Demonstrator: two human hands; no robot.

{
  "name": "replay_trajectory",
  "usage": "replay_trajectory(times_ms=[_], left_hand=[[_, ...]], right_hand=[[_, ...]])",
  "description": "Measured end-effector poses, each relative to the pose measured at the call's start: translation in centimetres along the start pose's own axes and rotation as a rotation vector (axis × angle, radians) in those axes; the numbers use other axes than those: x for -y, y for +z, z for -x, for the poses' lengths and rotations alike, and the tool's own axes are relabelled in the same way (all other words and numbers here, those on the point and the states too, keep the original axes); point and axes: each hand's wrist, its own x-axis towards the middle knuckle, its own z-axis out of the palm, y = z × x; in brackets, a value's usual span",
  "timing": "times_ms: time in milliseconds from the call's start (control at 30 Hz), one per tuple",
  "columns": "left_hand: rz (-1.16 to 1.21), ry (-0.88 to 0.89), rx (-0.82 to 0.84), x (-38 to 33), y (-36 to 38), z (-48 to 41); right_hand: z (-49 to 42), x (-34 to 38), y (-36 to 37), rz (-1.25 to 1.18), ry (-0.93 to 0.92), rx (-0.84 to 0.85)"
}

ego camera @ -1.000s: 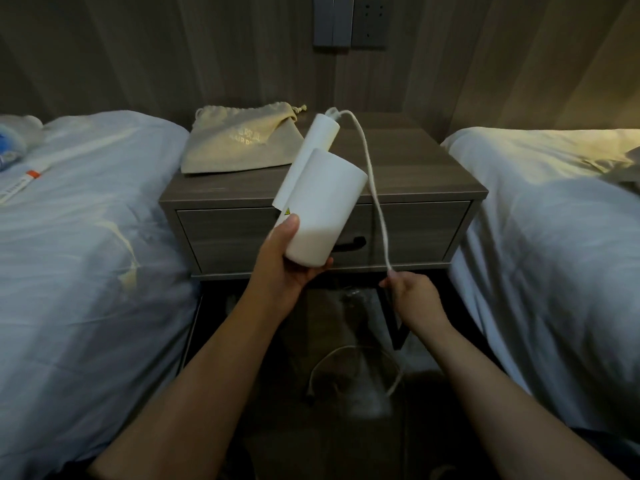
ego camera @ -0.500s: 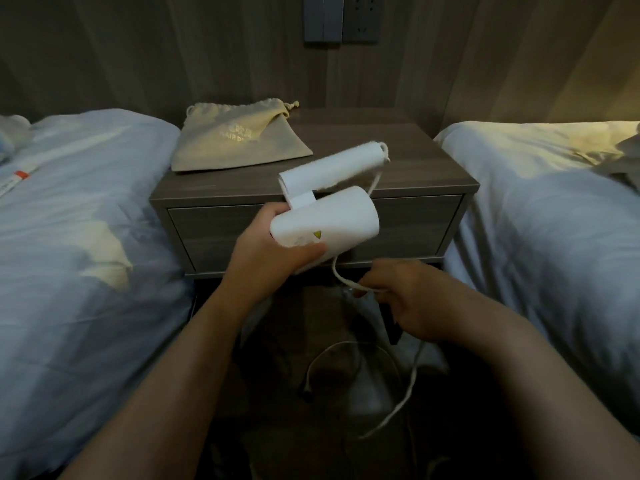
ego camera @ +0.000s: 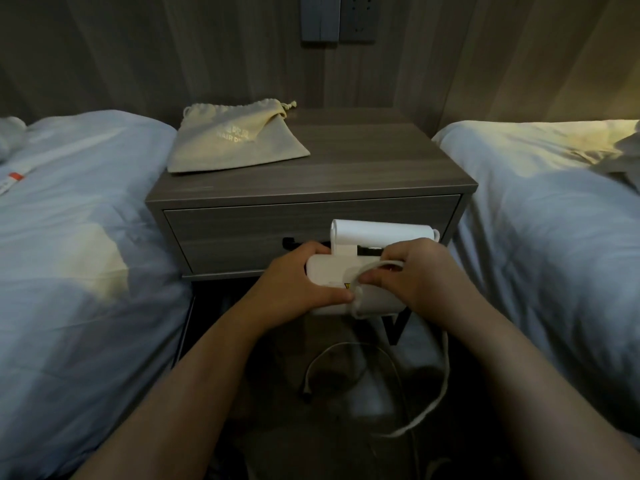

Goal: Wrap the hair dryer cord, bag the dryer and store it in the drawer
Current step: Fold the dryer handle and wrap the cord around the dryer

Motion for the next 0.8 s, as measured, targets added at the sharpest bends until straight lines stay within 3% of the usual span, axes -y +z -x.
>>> replay_trajectory(times_ms=[267,467,533,700,800], left_hand=[[-0.053,0.021,-0.022,0.1,-0.3,0.0],[-0.071,0.004,0.047,0.6,-1.6,-0.2],[-0.064,0.003,0.088,0.7,-1.8,-0.1],[-0.057,0.017,0.267,1.0,-1.5,0.0],[-0.061,0.028,0.336,1.3,-1.1,-0.1]], right_hand=[[-0.6,-0.9,-0.4,-0.074,0.012,0.071],[-0.7,-4.0,-2.7,-0.735,-0.023,0.406],[-0.8,-4.6,-2.9,-0.664,-0.015,0.387],[-1.5,-5.1,-2.3,-0.091,0.058,0.004],[-1.6,-5.4,-2.1,-0.052,0.097,-0.017]])
